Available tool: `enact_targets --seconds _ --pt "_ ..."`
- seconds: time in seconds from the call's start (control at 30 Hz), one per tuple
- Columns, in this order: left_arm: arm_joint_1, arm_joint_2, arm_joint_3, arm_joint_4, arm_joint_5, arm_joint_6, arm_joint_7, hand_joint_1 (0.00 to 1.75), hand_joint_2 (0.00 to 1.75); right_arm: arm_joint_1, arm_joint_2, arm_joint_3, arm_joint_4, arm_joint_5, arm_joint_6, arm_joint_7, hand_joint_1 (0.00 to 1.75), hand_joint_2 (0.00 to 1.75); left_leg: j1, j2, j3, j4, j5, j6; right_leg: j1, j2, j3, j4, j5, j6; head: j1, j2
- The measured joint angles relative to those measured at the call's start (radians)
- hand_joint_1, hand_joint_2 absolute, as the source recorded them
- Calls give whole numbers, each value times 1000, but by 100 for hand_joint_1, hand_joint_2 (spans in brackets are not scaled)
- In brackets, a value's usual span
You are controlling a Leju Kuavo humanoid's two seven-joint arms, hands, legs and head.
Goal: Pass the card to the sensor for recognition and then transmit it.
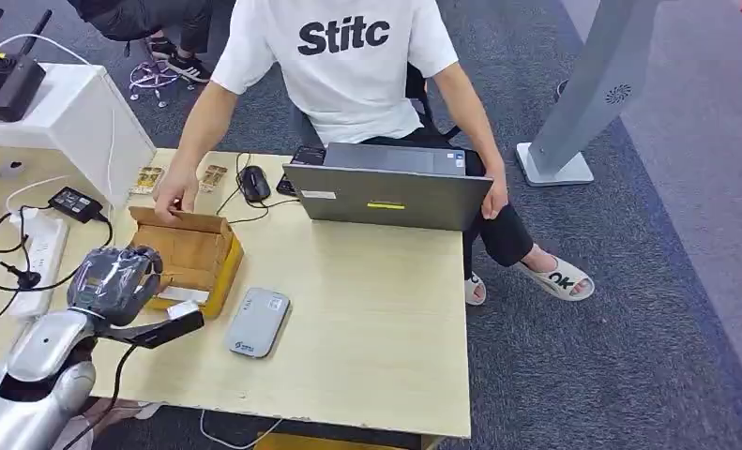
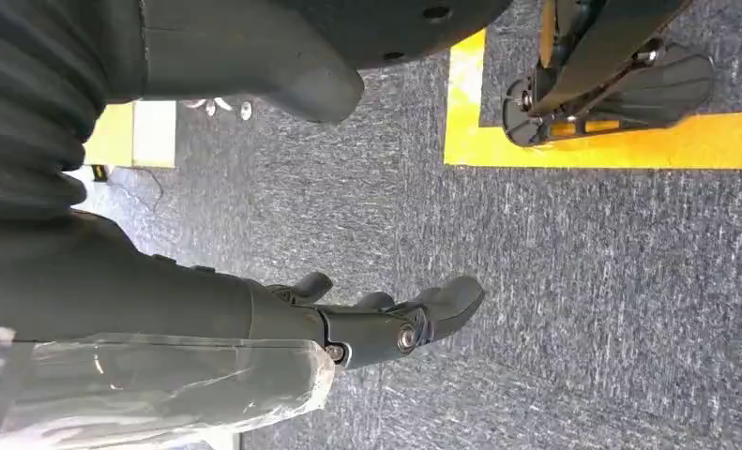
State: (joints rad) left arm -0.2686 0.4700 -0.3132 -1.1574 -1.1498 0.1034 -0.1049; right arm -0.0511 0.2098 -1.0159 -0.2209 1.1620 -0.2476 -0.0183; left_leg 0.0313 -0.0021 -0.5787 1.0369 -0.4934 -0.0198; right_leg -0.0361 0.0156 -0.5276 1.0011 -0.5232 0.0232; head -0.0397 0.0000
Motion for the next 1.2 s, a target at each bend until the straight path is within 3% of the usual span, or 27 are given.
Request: enact_targets --seconds 0.47,0.53,0.67,0.8,0.83,1.03,1.2 --pt "-74 25 74 -71 -40 43 30 175 175 1 1 -5 0 1 -10 -6 0 175 0 0 0 0 0 0 0 0 0 0 0 0 0 0" --pt "-82 35 88 -88 -90 64 65 175 175 1 1 -8 0 2 -10 -6 0 175 0 0 0 0 0 0 0 0 0 0 0 0 0 0" --pt "-85 55 108 -121 -339 143 230 175 175 1 0 -9 0 12 2 -6 0 175 0 0 0 0 0 0 0 1 0 0 0 0 0 0" --pt "-85 68 132 -129 -386 173 258 175 175 1 0 -9 0 21 7 -6 0 175 0 0 0 0 0 0 0 1 0 0 0 0 0 0" --pt "-85 68 138 -129 -386 178 258 0 175 1 0 -9 0 22 7 -6 0 175 0 0 0 0 0 0 0 1 0 0 0 0 1 0" --pt "-84 57 177 -129 -388 252 267 0 175 0 0 -9 0 26 7 -6 0 175 0 0 0 0 0 0 0 0 0 0 0 0 0 0" --pt "-81 41 200 -129 -381 270 262 0 175 0 -1 -9 0 26 7 -2 0 175 0 0 0 0 0 0 0 0 0 0 0 0 0 0"
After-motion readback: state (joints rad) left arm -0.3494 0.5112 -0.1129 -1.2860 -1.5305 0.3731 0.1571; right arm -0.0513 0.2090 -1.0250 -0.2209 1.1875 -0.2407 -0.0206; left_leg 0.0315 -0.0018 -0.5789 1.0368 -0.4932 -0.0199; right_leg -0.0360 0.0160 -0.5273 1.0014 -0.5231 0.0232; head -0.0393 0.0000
